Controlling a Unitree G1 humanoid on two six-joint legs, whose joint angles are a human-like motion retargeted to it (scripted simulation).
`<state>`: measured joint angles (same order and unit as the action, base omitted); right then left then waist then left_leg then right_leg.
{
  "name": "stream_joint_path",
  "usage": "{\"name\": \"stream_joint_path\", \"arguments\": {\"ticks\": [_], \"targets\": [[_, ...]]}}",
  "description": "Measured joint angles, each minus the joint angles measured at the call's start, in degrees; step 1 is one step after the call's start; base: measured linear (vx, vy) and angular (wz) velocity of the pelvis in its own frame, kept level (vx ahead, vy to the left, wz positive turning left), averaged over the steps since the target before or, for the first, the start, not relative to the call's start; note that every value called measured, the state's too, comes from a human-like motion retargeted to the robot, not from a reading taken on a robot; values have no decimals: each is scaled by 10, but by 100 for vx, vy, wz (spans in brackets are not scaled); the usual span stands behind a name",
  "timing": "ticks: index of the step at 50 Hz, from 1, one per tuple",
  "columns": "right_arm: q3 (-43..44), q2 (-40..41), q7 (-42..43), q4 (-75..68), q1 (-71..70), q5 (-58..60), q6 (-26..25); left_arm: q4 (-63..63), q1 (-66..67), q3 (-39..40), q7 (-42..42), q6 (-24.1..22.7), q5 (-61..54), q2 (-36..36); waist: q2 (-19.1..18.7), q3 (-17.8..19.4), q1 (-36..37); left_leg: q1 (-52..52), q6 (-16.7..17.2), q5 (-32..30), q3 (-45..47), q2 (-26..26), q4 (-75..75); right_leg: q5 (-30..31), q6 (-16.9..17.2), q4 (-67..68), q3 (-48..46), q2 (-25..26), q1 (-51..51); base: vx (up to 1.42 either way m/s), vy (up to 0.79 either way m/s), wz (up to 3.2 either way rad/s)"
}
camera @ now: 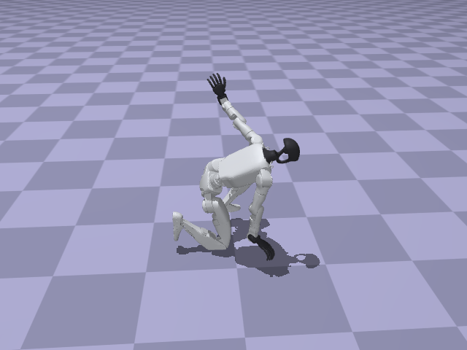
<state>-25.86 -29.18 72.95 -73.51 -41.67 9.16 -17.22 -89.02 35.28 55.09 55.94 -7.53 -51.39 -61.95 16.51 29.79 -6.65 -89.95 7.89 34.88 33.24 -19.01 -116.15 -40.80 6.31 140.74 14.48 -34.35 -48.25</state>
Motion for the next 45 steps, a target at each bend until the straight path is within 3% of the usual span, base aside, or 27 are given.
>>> {"name": "stream_joint_path", "arguments": {"ticks": [5, 10, 15, 17, 18, 20, 23, 27, 30, 34, 40, 42, 45], "targets": [[-46, 60, -7, 15, -40, -3, 11, 105, -228, -207, -90, 20, 104, -101, 51, 0, -81, 0, 32, -21, -12, 16, 20, 2, 23, -2, -8, 38, 23, -10, -13, 27], [-107, 105, -17, 28, -91, -3, 19, 257, -611, -572, -112, 39, 297, -128, 86, 0, -181, 0, 68, -57, -16, 26, 42, 2, 57, 0, -14, 101, 48, -15, -7, 21], [-183, 139, -28, 22, -153, -17, 43, 292, -1134, -1079, -78, 97, 652, -52, 122, 0, -275, 0, 70, -101, 26, 29, 65, 11, 81, 20, -30, 106, 40, -19, 15, 27], [-178, 159, -30, 23, -165, -16, 54, 279, -1301, -1213, -94, 99, 735, 18, 133, 0, -294, 0, 71, -110, 46, 23, 69, 13, 76, 30, -32, 93, 29, -12, 22, 17], [-183, 162, -31, 24, -172, -18, 58, 278, -1345, -1229, -103, 93, 744, 54, 133, 0, -306, 0, 71, -113, 55, 20, 70, 15, 72, 34, -34, 87, 25, -10, 21, 11], [-197, 167, -34, 24, -188, -25, 62, 279, -1393, -1214, -116, 74, 707, 115, 133, 0, -329, 0, 71, -120, 70, 15, 72, 17, 65, 40, -32, 76, 16, -8, 19, 8], [-213, 178, -38, 21, -210, -32, 59, 294, -1398, -1177, -138, 32, 606, 151, 133, 0, -351, 0, 71, -128, 86, 9, 74, 17, 63, 45, -21, 75, 5, -4, 14, -2], [-194, 186, -32, 21, -219, -2, 57, 292, -1346, -1224, -130, 9, 655, 69, 133, 0, -346, 0, 71, -131, 91, 1, 68, 16, 74, 43, 5, 89, 3, 3, 7, -23], [-158, 185, -19, 17, -214, 32, 39, 228, -1247, -1196, -47, 50, 667, -18, 133, 0, -318, 0, 71, -130, 83, -2, 59, 15, 79, 38, 29, 91, 3, 10, 1, -34], [-115, 156, -20, 8, -188, 51, 15, 108, -1042, -1017, -50, 29, 457, -108, 117, 0, -253, 0, 69, -127, 71, -2, 46, 18, 67, 30, 53, 71, -4, 14, -1, -29], [-59, 32, -17, -6, -94, 46, 3, 5, -631, -697, -40, -23, 211, -167, 10, 0, -107, 0, 65, -106, 43, 3, 26, 22, 36, 16, 52, 27, -11, 16, -2, -22], [-3, -3, -9, -14, -48, 55, 0, -11, -481, -529, -42, -30, 168, -181, -22, 0, -48, 0, 61, -89, 32, -5, 9, 18, 23, 15, 46, 22, -4, 15, 4, -42], [24, -75, -13, -17, 5, 48, -2, 6, -217, -284, -26, -45, 118, -132, -85, 0, 10, 0, 40, -73, 25, -6, -4, 18, 13, 10, 40, 11, 0, 12, 6, -20]]}}
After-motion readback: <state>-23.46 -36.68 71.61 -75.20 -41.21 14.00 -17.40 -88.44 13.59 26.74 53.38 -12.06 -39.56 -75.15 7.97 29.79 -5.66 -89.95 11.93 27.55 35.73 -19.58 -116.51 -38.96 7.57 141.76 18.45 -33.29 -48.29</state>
